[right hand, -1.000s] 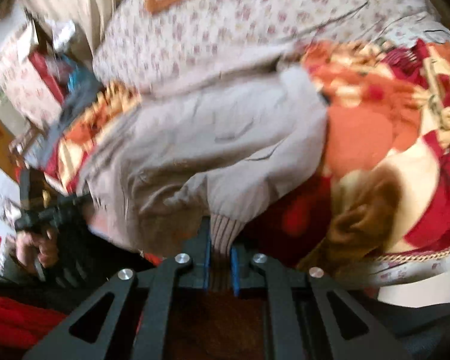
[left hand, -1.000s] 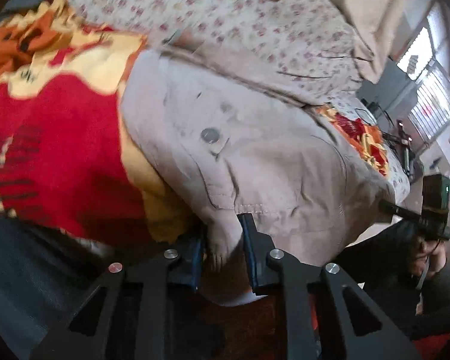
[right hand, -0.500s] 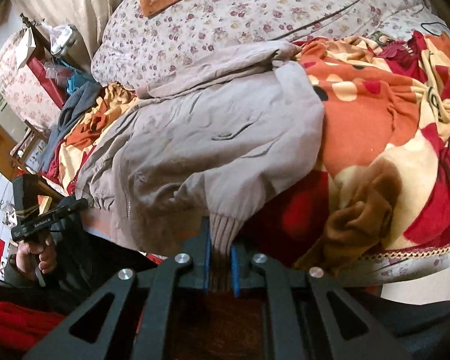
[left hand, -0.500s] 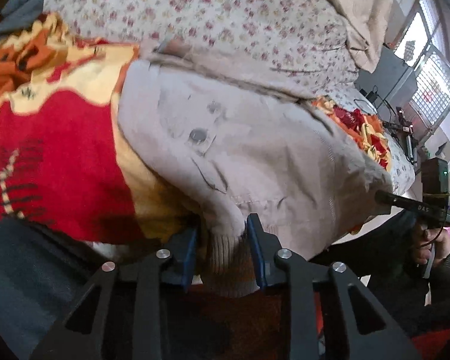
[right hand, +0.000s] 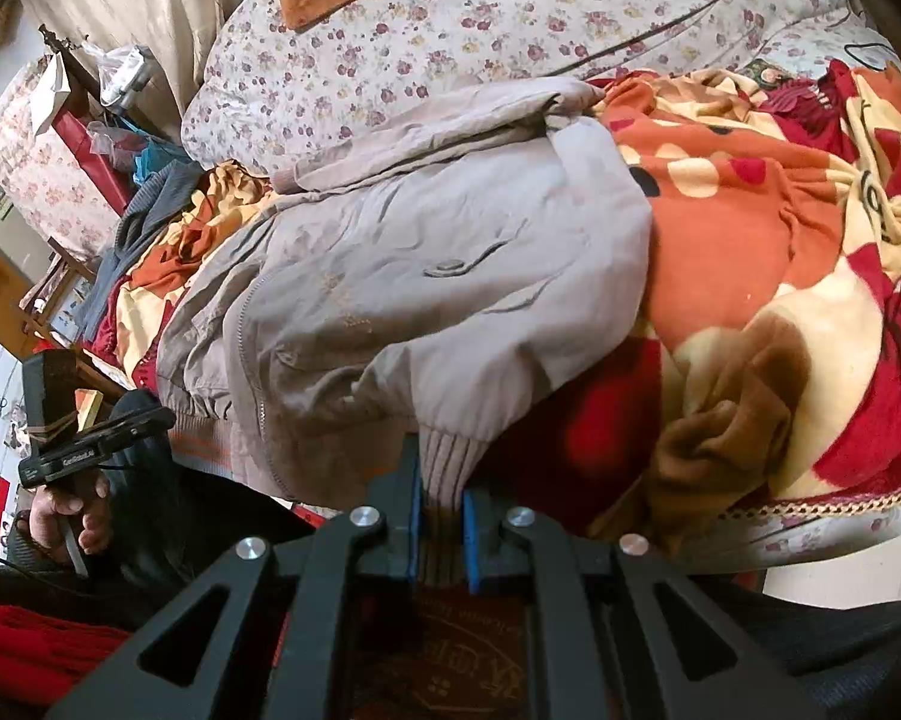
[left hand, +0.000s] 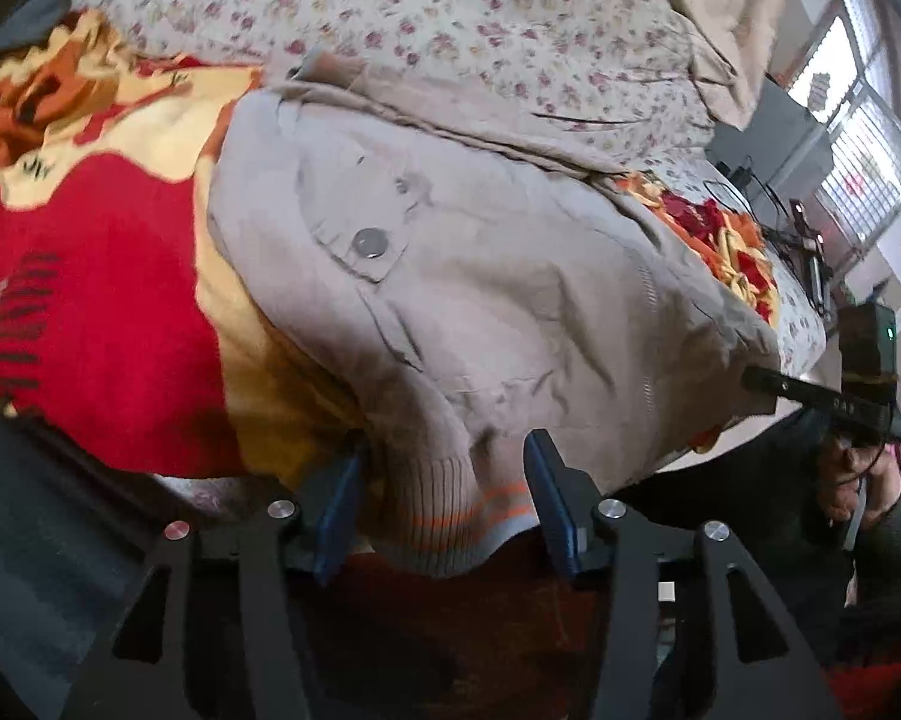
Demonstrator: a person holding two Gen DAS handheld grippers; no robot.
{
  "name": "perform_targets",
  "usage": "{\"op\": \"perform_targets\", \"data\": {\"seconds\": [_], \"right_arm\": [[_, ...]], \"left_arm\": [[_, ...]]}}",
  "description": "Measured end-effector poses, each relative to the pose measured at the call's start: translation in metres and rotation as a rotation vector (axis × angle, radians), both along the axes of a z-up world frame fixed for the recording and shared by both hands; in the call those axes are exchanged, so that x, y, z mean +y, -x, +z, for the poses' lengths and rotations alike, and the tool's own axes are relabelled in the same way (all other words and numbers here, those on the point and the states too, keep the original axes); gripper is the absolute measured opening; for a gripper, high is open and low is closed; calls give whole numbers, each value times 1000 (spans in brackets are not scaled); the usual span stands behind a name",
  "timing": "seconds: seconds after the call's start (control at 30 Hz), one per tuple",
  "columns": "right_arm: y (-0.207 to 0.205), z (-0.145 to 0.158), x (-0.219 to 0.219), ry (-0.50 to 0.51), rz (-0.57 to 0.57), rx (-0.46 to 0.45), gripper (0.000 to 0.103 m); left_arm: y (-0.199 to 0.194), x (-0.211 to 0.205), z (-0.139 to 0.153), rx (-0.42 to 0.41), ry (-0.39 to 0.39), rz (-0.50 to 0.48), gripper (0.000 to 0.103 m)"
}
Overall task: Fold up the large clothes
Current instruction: 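Lift the hem with both grippers and fold it toward the collar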
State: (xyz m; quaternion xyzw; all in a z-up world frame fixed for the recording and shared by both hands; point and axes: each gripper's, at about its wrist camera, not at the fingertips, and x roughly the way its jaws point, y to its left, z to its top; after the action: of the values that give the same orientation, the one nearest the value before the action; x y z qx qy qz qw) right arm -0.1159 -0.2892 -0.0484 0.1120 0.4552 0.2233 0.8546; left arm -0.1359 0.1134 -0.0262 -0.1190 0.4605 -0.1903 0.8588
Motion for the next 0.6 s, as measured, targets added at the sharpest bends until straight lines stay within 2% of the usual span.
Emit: {"op": "perform_targets", "data": {"seconds": [0.07,0.13,0.2,0.3,0.4,0.6], "right_arm": [[0,0,2,10,0,-1,11],[1,1,5,15,-4,-2,11],[1,1,5,9,-6,-2,11],[0,0,4,5,-6,-1,11],[0,-1,5,6,-8,-1,11],[2,1,2,7,2,-8,11]], "left_arm": [[-1,0,-3,6,-3,6,46],[3,-3,1,-9,-37,-6,40],[9,-6,6,-25,-71,-20,39],[20,-6,10,-22,-62,-27,40],[26,-6,9,-18,-10,-52,40],[17,1,0,29,-20,34,40]]}}
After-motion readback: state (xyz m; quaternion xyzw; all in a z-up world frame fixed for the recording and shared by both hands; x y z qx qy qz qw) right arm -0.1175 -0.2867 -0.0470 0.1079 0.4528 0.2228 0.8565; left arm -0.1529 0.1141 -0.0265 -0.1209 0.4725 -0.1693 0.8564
